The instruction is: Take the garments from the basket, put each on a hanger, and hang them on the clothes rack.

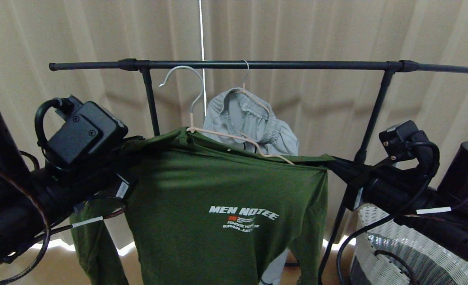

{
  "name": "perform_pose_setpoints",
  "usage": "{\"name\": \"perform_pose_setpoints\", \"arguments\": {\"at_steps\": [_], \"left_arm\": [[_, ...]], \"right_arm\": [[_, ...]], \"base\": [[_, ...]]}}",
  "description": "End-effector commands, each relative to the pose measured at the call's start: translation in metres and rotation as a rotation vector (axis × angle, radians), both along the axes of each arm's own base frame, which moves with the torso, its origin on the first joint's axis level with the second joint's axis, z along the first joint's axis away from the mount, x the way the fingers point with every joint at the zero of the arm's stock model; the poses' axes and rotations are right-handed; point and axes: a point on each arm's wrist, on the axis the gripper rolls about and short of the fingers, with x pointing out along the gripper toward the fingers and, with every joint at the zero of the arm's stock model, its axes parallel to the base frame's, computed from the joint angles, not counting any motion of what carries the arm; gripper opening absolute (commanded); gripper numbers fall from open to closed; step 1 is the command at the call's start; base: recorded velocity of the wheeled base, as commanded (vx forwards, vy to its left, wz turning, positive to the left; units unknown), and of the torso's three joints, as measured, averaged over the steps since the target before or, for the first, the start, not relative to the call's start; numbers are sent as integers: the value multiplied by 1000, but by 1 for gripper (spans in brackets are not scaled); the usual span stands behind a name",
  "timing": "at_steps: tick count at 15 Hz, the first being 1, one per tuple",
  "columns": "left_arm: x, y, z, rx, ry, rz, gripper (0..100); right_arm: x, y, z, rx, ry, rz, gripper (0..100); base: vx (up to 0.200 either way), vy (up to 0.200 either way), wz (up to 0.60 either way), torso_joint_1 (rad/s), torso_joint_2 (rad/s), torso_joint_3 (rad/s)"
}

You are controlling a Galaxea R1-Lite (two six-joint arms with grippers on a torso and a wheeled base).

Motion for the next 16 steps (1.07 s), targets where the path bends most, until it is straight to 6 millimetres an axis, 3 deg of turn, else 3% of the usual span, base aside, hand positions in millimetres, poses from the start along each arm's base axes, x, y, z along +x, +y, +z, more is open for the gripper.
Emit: {"name": "perform_pose_setpoints", "arguments": {"at_steps": [1,5,6,9,16], "left_arm": [[-1,4,-10,20,31,14,0],[2,3,-21,24,76,32,0],[2,3,-21,13,79,40,0],[1,1,-21,-33,91,76,0],[11,-6,-21,-121,59,123,0]], "right_arm": [[0,0,1,3,-5,0,0],[-17,9,12,28,-42,93,0],[-21,9,14,31,-49,107,100],[-34,13,22,52,-78,167,100],[-37,14,28,27,-118,247,100]], "base": [[0,0,0,0,0,0],[0,0,0,0,0,0],[0,0,0,0,0,0],[0,0,0,0,0,0],[0,0,0,0,0,0]]}}
